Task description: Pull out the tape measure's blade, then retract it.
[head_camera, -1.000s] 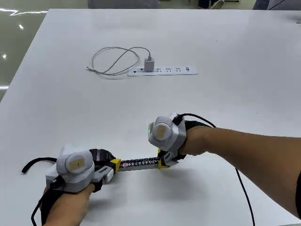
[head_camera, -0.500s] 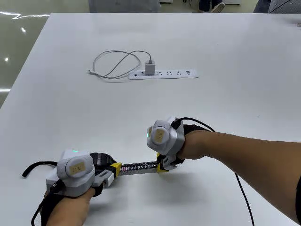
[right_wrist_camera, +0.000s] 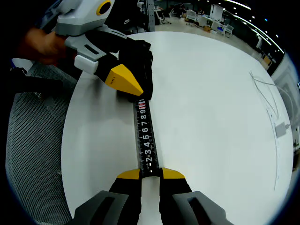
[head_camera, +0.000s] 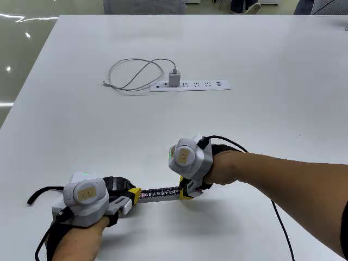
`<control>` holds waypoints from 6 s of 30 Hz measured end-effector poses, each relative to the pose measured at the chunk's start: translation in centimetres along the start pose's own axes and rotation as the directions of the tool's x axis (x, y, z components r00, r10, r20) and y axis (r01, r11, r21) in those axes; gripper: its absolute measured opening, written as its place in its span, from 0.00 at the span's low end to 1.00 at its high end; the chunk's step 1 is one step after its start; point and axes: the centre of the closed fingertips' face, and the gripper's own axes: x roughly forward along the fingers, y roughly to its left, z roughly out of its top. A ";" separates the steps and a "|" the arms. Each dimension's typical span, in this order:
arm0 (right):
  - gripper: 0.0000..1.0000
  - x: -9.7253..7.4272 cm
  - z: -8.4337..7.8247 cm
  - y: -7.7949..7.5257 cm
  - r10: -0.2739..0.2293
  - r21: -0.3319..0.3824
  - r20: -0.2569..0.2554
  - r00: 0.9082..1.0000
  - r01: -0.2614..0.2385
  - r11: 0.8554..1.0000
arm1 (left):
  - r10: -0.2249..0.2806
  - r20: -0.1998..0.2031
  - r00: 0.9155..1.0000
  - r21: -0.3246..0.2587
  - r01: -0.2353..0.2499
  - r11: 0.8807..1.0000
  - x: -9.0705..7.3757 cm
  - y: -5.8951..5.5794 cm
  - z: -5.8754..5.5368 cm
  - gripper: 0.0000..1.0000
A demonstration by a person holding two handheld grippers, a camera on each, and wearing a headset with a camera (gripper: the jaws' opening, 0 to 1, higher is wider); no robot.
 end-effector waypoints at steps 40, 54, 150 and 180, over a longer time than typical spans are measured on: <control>0.09 1.0 2.6 0.5 0.015 -0.009 0.067 0.998 -0.014 1.000 | -0.008 -0.006 1.000 -0.019 0.008 1.000 -0.1 0.1 0.0 0.62; 0.10 1.2 3.2 0.5 0.010 0.014 0.093 0.996 -0.011 1.000 | -0.010 -0.009 1.000 -0.023 0.010 1.000 -0.1 0.1 0.0 0.62; 0.09 3.2 9.1 1.1 0.011 0.027 0.304 0.953 -0.020 0.999 | -0.021 -0.015 1.000 -0.043 0.021 0.999 -0.2 0.1 0.0 0.61; 0.11 3.5 9.6 1.1 -0.022 0.034 0.283 0.959 0.013 0.999 | -0.020 -0.009 1.000 -0.032 0.020 0.999 -0.1 0.0 0.0 0.63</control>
